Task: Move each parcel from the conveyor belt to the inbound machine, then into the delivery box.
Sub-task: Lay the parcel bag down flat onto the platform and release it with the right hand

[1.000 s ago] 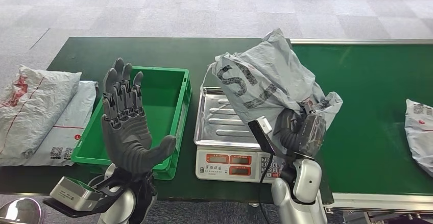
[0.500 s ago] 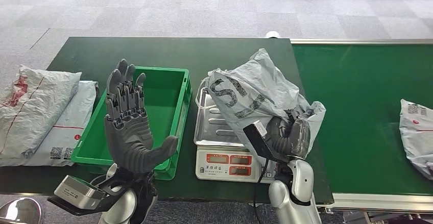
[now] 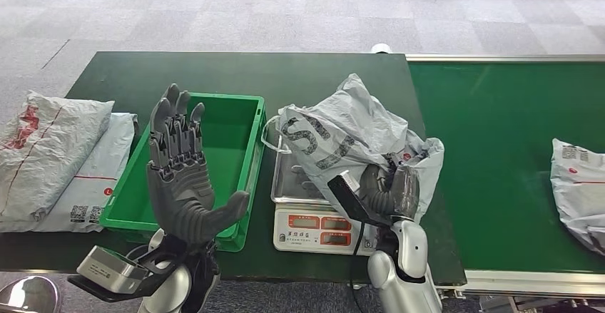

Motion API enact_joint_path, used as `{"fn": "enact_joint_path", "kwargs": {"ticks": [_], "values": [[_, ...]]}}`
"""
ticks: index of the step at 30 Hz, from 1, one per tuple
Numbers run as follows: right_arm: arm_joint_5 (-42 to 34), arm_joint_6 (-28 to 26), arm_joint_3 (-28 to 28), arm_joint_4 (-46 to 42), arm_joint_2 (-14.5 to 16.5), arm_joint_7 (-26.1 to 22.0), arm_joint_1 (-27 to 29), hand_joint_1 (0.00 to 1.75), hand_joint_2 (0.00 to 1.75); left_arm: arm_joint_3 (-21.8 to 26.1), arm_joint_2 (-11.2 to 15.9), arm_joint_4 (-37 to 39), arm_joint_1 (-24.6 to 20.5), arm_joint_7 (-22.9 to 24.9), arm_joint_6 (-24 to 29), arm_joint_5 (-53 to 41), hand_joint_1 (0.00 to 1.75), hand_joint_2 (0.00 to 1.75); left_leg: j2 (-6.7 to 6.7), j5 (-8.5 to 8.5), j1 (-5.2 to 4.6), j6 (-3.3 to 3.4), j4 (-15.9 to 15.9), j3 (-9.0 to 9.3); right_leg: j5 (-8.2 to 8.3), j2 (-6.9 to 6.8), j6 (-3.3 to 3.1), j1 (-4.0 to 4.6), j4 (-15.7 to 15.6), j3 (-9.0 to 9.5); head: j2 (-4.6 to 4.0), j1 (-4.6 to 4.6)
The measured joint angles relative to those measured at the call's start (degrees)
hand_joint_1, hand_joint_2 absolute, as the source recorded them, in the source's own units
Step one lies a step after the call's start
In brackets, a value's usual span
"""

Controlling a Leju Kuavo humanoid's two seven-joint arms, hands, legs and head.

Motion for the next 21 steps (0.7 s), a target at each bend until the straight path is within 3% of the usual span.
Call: {"fn": "enact_joint_path", "kwargs": {"ticks": [5, 16, 17, 20, 21], "values": [[-0.6, 1.0, 1.9, 0.3, 0.0, -2.7, 0.0, 1.75, 1.75, 0.0, 0.0, 0.0, 0.0, 0.0, -0.9, -0.1, 0.0, 1.75, 0.0, 0.0, 0.0, 0.0, 0.0, 0.01, 0.0, 0.01, 0.0, 0.0, 0.0, -0.01, 0.0, 0.0], [-1.5, 1.3, 4.7, 0.4, -0.5, -4.0, 0.0, 1.75, 1.75, 0.0, -0.1, 0.0, -0.3, 0.0, -0.8, -0.7, 0.0, 1.75, 0.0, 0.0, 0.0, 0.0, 0.0, 0.01, 0.0, 0.01, 0.0, 0.0, 0.0, 0.0, 0.0, 0.0], [-1.6, 1.3, 5.0, 0.5, -0.5, -4.3, -0.1, 1.55, 1.75, 0.0, -0.1, 0.0, -0.3, 0.0, -0.7, -0.8, 0.0, 1.75, 0.0, 0.0, 0.0, 0.0, 0.0, 0.01, 0.0, 0.02, 0.0, 0.0, 0.0, 0.0, 0.0, 0.0], [-1.8, 1.3, 5.9, 0.8, -0.6, -5.0, -0.3, 0.24, 1.75, 0.0, -0.1, -0.1, -0.3, 0.0, -0.5, -0.8, 0.0, 1.75, 0.0, 0.0, 0.0, 0.0, 0.0, 0.0, 0.0, 0.0, 0.0, 0.0, 0.0, 0.0, 0.0, 0.0], [-1.8, 1.3, 6.1, 0.9, -0.6, -5.0, -0.4, 0.0, 1.75, 0.0, -0.1, -0.2, -0.2, 0.0, -0.4, -0.8, 0.0, 1.75, 0.0, 0.0, 0.0, 0.0, 0.0, 0.0, 0.0, 0.0, 0.0, 0.0, 0.0, 0.0, 0.0, 0.0]]}}
